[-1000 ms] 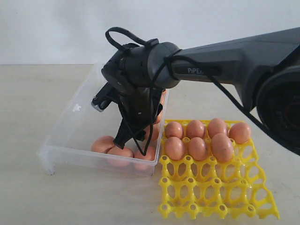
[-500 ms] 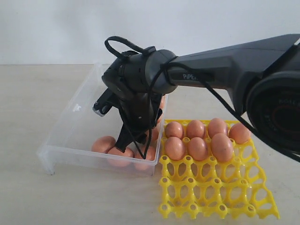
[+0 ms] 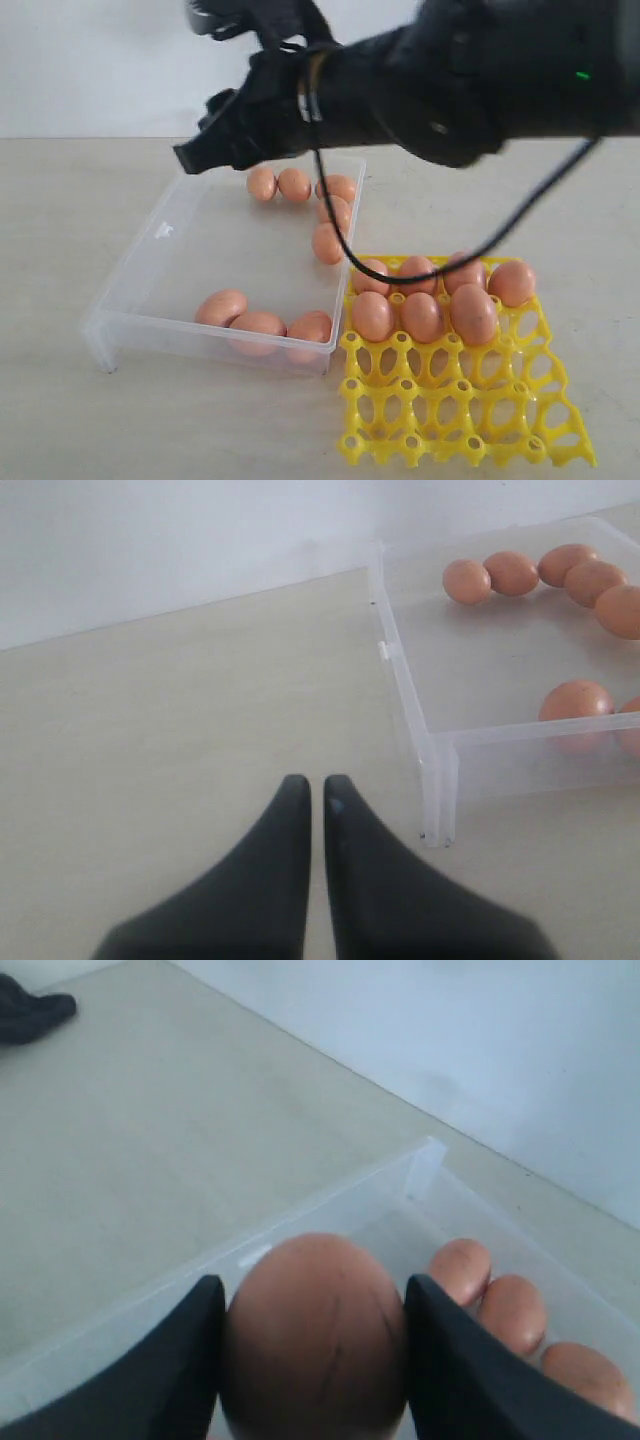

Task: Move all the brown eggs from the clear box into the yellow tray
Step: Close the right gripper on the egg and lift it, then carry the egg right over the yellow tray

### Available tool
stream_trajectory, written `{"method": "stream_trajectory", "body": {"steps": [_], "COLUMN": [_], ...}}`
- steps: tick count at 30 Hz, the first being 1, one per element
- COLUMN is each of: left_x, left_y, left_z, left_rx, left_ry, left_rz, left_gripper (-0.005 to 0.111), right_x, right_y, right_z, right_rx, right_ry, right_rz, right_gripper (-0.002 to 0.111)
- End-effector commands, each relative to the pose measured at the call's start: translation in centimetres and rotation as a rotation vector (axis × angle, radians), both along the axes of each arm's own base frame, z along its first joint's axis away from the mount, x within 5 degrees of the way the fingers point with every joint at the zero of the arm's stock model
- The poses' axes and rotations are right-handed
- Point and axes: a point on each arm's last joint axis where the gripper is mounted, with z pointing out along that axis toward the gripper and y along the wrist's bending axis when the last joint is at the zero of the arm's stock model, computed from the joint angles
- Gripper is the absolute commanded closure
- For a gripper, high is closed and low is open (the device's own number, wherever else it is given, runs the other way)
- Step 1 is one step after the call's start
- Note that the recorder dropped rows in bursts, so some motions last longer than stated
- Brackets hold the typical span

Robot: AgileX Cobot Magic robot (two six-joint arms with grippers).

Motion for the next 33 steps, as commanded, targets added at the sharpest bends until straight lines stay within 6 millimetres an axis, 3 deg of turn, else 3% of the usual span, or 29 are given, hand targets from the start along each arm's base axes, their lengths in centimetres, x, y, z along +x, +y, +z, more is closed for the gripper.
{"method": "stream_trajectory", "body": {"steps": [1,7,9,12,17,23,25,26,28,29,30,31,33], "left_x": [0.0,0.0,0.0,0.0,0.0,0.0,0.0,0.0,0.0,0.0,0.0,0.0,0.0], "left_y": [0.0,0.0,0.0,0.0,0.0,0.0,0.0,0.0,0.0,0.0,0.0,0.0,0.0], "left_z": [-0.1,-0.1,-0.1,-0.1,-0.1,-0.1,-0.1,-0.1,-0.1,-0.1,-0.1,-0.1,-0.1], "left_rx": [-0.011,-0.011,-0.011,-0.011,-0.011,-0.011,-0.011,-0.011,-0.011,-0.011,-0.011,-0.011,-0.011], "left_ry": [-0.002,-0.002,-0.002,-0.002,-0.002,-0.002,-0.002,-0.002,-0.002,-0.002,-0.002,-0.002,-0.002], "left_rz": [0.007,0.007,0.007,0.007,0.007,0.007,0.007,0.007,0.007,0.007,0.007,0.007,0.007], "left_gripper": [0.103,0.103,0.103,0.103,0.103,0.103,0.103,0.103,0.103,0.103,0.103,0.103,0.103], "right_x": [-2.0,-2.9,-3.0,-2.7,-2.4,-3.0,-3.3,-4.0,-5.9,-6.9,-9.2,-10.1,-14.0], "right_y": [-7.1,-18.6,-21.5,-23.7,-25.0,-26.9,-25.3,-23.6,-22.6,-22.5,-22.4,-22.4,-22.0], "right_z": [-2.3,-4.9,-4.4,-2.8,0.6,3.1,4.1,4.7,4.8,4.3,2.5,1.4,-5.1], "right_rx": [0.093,-0.065,0.046,0.193,0.292,0.317,0.276,0.303,0.427,0.447,0.46,0.457,0.421], "right_ry": [0.058,0.067,0.087,-0.022,-0.389,-0.738,-0.771,-0.731,-0.653,-0.645,-0.61,-0.578,-0.303], "right_rz": [-0.153,-0.431,-0.59,-0.69,-0.656,-0.826,-0.645,-0.462,-0.379,-0.382,-0.416,-0.433,-0.508], "right_gripper": [0.109,0.109,0.109,0.109,0.109,0.109,0.109,0.109,0.109,0.109,0.109,0.109,0.109]}}
